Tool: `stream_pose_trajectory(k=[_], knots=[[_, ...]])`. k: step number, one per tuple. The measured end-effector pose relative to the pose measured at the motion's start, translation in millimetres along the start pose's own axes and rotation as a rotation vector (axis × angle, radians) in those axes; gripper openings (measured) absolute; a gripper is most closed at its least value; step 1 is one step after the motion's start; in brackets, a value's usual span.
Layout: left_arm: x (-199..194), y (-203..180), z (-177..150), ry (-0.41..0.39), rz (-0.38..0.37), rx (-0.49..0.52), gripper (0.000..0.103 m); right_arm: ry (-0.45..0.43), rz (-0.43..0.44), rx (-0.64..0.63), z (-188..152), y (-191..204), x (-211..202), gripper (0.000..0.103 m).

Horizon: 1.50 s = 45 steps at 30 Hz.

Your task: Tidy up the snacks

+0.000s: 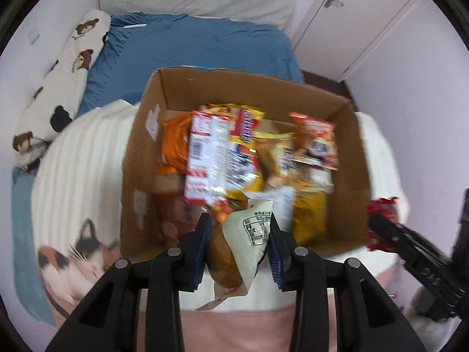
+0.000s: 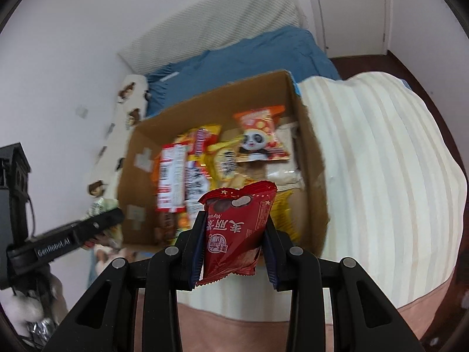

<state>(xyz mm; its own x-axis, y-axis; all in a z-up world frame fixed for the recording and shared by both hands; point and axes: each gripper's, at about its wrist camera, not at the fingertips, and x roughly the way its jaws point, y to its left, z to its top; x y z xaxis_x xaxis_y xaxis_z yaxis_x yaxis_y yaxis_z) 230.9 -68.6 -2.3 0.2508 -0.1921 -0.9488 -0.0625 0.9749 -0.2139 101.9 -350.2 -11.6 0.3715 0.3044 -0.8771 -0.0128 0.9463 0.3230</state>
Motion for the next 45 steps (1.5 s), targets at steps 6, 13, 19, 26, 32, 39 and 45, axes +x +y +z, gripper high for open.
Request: stream_pose_trajectory(k=[6, 13, 19, 26, 32, 39, 45], knots=[[59.2, 10.3, 13.2, 0.109, 0.08, 0.014, 0.035, 0.084, -0.096, 0.038, 10.2, -18.4, 42.3, 0.053], [82.8, 11.5, 16.9, 0.142, 0.105, 0.03, 0.088, 0.115, -0.14, 0.025, 12.9, -19.4, 59.3, 0.093], [76.9, 8.2, 16.2, 0.121, 0.105, 0.039, 0.092, 0.134, -0.181, -0.002, 14.0, -9.7, 64.9, 0.095], [61.0, 5.2, 8.6, 0.093, 0.11, 0.03, 0.092, 0.144, -0.205, -0.009, 16.2, -6.8, 66.7, 0.096], [41.9, 5.1, -1.6, 0.001, 0.129, 0.026, 0.092, 0.122, -0.202, -0.032, 12.3, 3.1, 55.4, 0.096], [-2.3, 0.9, -24.5, -0.105, 0.125, 0.031, 0.092, 0.045, -0.194, -0.069, -3.7, 19.5, 17.6, 0.096], [-47.6, -9.6, -56.2, -0.205, 0.125, 0.04, 0.092, -0.035, -0.173, -0.103, -23.8, 35.9, -26.1, 0.096]])
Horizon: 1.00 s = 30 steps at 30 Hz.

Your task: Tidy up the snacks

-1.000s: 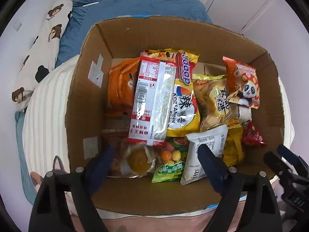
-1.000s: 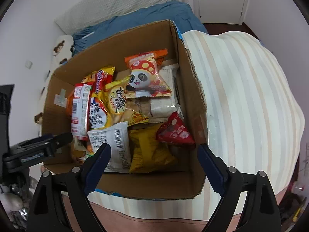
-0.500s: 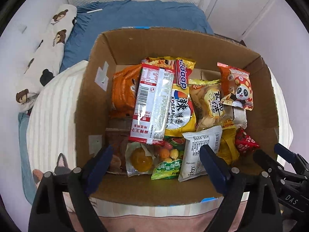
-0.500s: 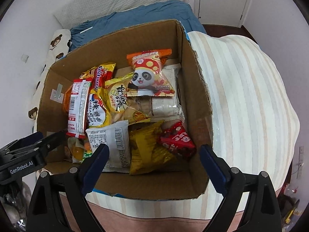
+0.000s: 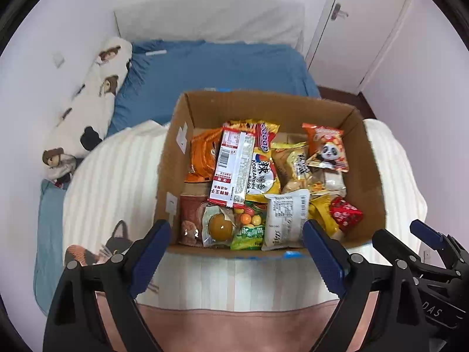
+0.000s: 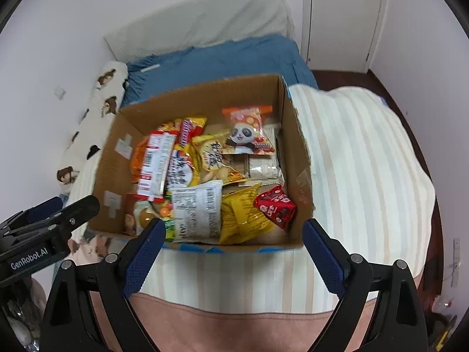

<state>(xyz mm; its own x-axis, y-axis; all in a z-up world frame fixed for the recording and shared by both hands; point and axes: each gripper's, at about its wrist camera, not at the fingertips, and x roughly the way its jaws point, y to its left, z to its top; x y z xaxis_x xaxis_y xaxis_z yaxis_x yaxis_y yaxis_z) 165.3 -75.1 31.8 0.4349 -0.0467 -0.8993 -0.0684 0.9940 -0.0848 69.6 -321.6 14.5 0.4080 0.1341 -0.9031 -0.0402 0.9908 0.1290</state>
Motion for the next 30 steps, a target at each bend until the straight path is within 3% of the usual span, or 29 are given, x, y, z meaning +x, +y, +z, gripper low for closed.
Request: stream_pose_trajectory(k=[17, 30], knots=[[-133.9, -6.8, -78.9, -0.192, -0.003, 0.029, 0.092, -0.184, 0.073, -0.037, -77.1, 14.5, -141.1, 0.096], [-186.9, -11.9, -120.5, -0.264, 0.007, 0.057, 0.092, -0.283, 0.075, -0.055, -130.5, 22.7, -220.7, 0.096]])
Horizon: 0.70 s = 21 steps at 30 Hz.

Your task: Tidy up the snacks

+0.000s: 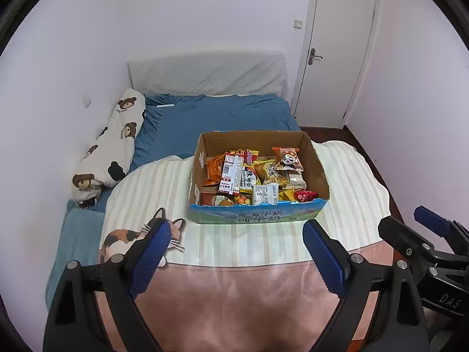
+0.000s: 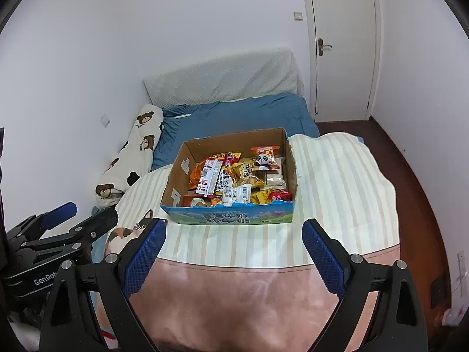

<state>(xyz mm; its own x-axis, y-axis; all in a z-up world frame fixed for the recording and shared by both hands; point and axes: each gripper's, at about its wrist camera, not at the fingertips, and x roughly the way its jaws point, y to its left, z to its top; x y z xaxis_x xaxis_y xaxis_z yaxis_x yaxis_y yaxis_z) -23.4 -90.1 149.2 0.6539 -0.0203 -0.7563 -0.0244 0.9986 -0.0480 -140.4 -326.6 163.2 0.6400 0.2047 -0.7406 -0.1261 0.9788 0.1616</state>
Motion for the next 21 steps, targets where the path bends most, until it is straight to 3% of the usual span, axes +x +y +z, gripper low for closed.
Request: stream_pose_trajectory(k=[3, 5, 11, 21], knots=[[-6.0, 0.9, -4.0, -0.011, 0.005, -0.004, 0.092, -0.004, -0.008, -0.008, -4.7, 3.3, -7.3, 0.098], [-8.7, 1.6, -5.7, -0.018, 0.012, -0.008, 0.103, -0.007, -0.023, -0.017, -7.3, 4.9, -10.7, 0.101], [-12.5, 1.8, -7.4, -0.047, 0.02, -0.016, 0.103, -0.02, -0.05, -0.017, -8.6, 2.7, -14.4, 0.101], [14.8, -1.4, 0.3, -0.021, 0.04, -0.026, 0.103, -0.036, -0.1, -0.004, 0.8, -10.9, 6.8, 0.101]])
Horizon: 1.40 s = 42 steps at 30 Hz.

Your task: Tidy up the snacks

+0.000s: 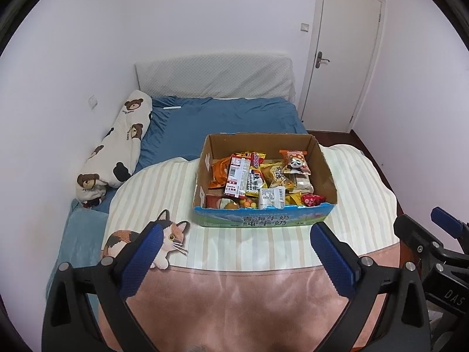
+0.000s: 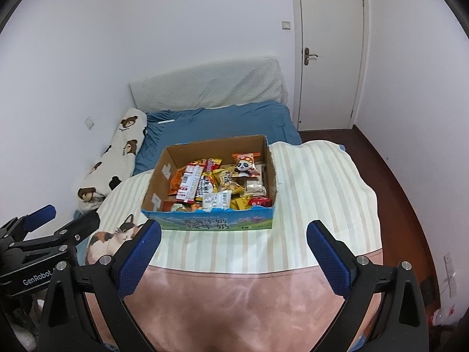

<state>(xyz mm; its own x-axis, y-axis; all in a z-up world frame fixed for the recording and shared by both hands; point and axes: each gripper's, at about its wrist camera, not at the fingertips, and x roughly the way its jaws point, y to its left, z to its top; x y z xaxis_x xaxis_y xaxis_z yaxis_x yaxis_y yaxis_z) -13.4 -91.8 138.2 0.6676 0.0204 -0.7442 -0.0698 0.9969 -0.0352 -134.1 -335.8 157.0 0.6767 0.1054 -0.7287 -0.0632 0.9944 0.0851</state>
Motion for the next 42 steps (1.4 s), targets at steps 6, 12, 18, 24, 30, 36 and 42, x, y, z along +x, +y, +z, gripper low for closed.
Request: stream_pose_trajectory(k=[6, 12, 18, 24, 30, 36, 42], knots=[[25.2, 1.1, 13.0, 0.006, 0.031, -0.016, 0.103, 0.013, -0.028, 0.015, 9.8, -8.8, 27.0, 0.101], [53.0, 0.8, 25.4, 0.027, 0.048, -0.019, 0.103, 0.027, -0.05, 0.024, 22.4, -14.8, 55.2, 0.101], [86.9, -2.6, 31.8, 0.082, 0.046, -0.012, 0.103, 0.066, -0.065, 0.036, 30.8, -19.7, 89.9, 0.101], [113.4, -8.3, 33.6, 0.123, 0.044, 0.0, 0.103, 0.103, -0.075, 0.046, 34.2, -21.7, 117.1, 0.101], [124.4, -12.6, 34.9, 0.143, 0.033, 0.007, 0.103, 0.129, -0.082, 0.051, 34.3, -24.2, 133.8, 0.101], [127.6, -13.5, 36.3, 0.148, 0.029, 0.01, 0.103, 0.142, -0.09, 0.06, 33.3, -27.7, 140.5, 0.101], [128.2, -13.8, 37.6, 0.145, 0.032, 0.01, 0.103, 0.145, -0.09, 0.064, 32.3, -27.5, 141.0, 0.101]])
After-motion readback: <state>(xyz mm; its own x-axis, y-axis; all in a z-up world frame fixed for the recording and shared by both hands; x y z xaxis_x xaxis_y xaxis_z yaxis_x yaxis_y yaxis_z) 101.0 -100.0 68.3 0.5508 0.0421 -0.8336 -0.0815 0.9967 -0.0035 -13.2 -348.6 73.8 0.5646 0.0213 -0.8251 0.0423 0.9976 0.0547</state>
